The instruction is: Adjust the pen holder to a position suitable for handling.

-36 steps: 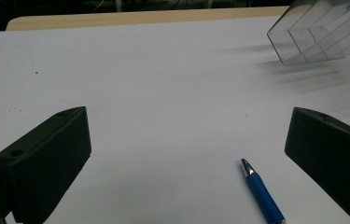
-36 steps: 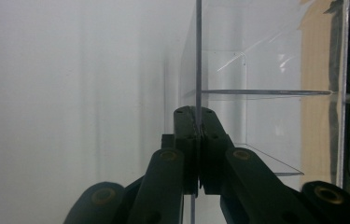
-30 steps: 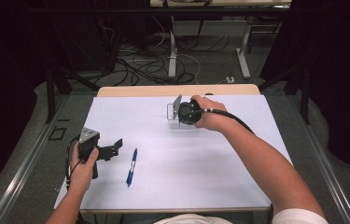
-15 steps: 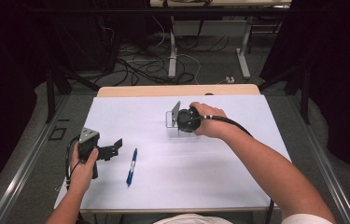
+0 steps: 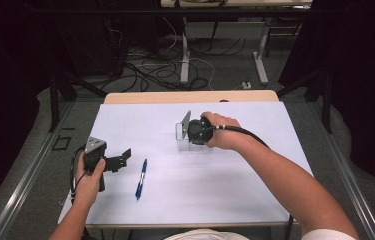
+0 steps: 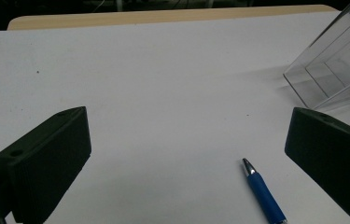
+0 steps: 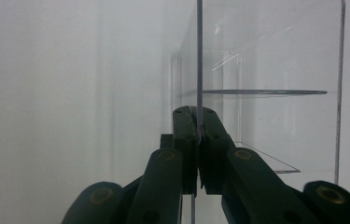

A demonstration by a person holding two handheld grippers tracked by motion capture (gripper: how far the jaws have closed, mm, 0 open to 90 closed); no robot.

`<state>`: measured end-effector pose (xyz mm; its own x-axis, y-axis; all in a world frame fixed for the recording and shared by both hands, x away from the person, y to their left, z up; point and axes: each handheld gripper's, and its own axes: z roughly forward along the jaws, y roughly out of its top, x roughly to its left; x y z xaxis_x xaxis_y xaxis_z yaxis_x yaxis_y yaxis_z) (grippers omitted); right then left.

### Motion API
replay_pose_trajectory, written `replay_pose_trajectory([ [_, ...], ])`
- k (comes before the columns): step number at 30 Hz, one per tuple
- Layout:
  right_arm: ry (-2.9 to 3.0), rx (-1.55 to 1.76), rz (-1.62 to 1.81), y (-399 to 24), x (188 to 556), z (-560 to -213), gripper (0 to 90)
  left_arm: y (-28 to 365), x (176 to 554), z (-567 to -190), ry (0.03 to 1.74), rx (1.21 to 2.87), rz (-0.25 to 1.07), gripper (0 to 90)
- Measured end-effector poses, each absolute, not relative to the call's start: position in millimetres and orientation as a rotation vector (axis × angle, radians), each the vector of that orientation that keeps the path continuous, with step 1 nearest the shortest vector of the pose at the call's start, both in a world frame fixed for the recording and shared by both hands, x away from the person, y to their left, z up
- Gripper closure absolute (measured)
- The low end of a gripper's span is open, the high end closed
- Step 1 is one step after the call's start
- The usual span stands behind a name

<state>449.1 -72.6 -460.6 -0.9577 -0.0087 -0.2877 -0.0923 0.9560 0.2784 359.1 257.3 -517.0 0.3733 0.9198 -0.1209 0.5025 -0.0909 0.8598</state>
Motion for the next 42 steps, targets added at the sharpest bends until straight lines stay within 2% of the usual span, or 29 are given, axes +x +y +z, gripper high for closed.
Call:
replay_pose_trajectory([
  [26,2.808,0.031,0.467,-73,463,-467,79.3,257,359,-517,1.254,1.745,0.583,0.2],
  [32,2.779,0.029,0.483,-74,462,-465,71.1,257,359,-517,1.256,1.743,0.576,0.2],
  [33,2.761,0.044,0.496,-75,461,-463,66.6,256,359,-517,1.258,1.743,0.574,0.2],
  [34,2.761,0.044,0.496,-75,461,-463,66.6,257,359,-517,1.259,1.745,0.572,0.2],
  [37,2.717,0.081,0.568,-80,460,-460,57.5,256,359,-517,1.26,1.745,0.567,0.2],
  [42,2.676,0.115,0.581,-86,458,-457,49.9,255,359,-518,1.266,1.742,0.551,0.2],
])
